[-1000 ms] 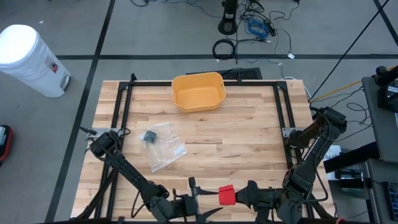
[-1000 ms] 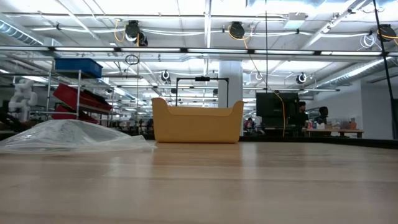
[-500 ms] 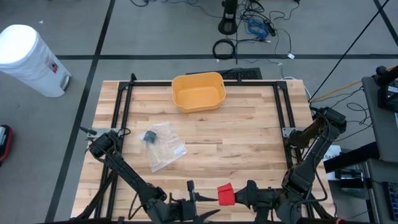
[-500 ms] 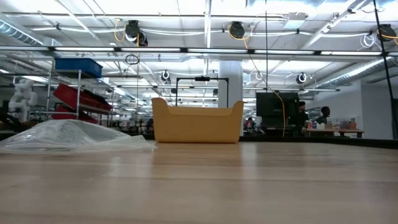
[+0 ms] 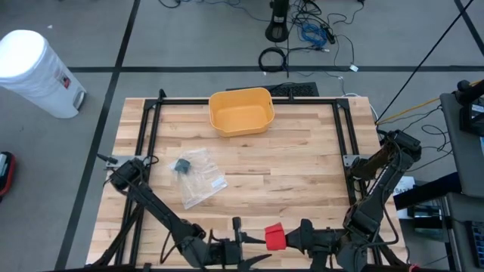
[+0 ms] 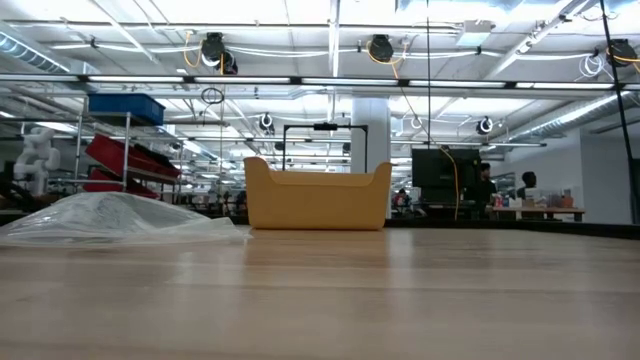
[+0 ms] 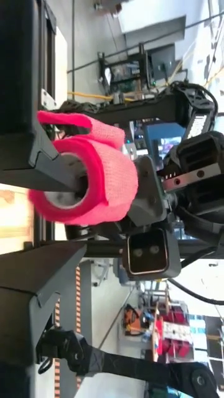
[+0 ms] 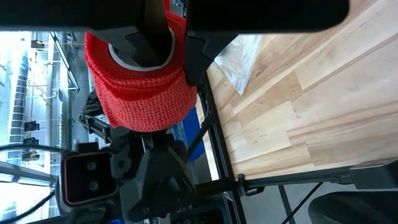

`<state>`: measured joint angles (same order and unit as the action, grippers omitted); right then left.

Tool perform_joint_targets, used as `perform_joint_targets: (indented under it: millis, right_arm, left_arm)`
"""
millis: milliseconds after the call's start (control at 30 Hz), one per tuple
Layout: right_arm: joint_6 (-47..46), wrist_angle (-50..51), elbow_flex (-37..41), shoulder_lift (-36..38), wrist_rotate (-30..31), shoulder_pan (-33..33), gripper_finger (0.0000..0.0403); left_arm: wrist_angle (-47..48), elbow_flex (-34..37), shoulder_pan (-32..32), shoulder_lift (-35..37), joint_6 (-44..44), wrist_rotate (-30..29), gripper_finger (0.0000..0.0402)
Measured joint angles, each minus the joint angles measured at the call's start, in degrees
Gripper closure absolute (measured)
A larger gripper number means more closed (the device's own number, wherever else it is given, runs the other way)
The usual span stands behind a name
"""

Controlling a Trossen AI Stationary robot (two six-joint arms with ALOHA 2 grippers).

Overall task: Roll bandage
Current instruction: Roll the red bandage

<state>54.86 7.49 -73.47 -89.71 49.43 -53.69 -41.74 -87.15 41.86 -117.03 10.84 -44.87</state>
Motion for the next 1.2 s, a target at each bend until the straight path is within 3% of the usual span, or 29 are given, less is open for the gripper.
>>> perform_joint_targets:
  millis: [367, 467, 700, 867, 1000, 1200]
  right_arm:
    - [0.03, -0.42, 0.00, 0.00, -0.02, 0.00, 0.0389]
    - [-0.14, -0.44, 0.00, 0.00, -0.01, 0.00, 0.0389]
    - [-0.42, -1.17, 0.00, 0.00, -0.33, -0.04, 0.0385]
    - [-5.43, -1.22, 0.00, -0.02, -0.07, -0.04, 0.0356]
    - [-12.49, -1.27, 0.00, -0.02, 0.09, -0.12, 0.0323]
    - [-26.48, -0.85, 0.00, -0.02, 0.16, -0.44, 0.0283]
  left_arm:
    - [0.08, 0.00, -1.43, 0.00, -1.38, 1.61, 0.0259]
    - [0.14, 0.00, -1.43, 0.00, -1.03, 1.61, 0.0284]
    - [0.24, 0.00, -1.34, 0.02, 0.13, 1.84, 0.0386]
    - [0.20, -0.02, -1.32, 0.02, 2.47, 1.32, 0.0376]
    - [1.66, -0.04, -1.19, 0.02, 7.43, -0.60, 0.0376]
    - [2.49, -0.04, 0.00, 0.02, 24.54, -5.62, 0.0384]
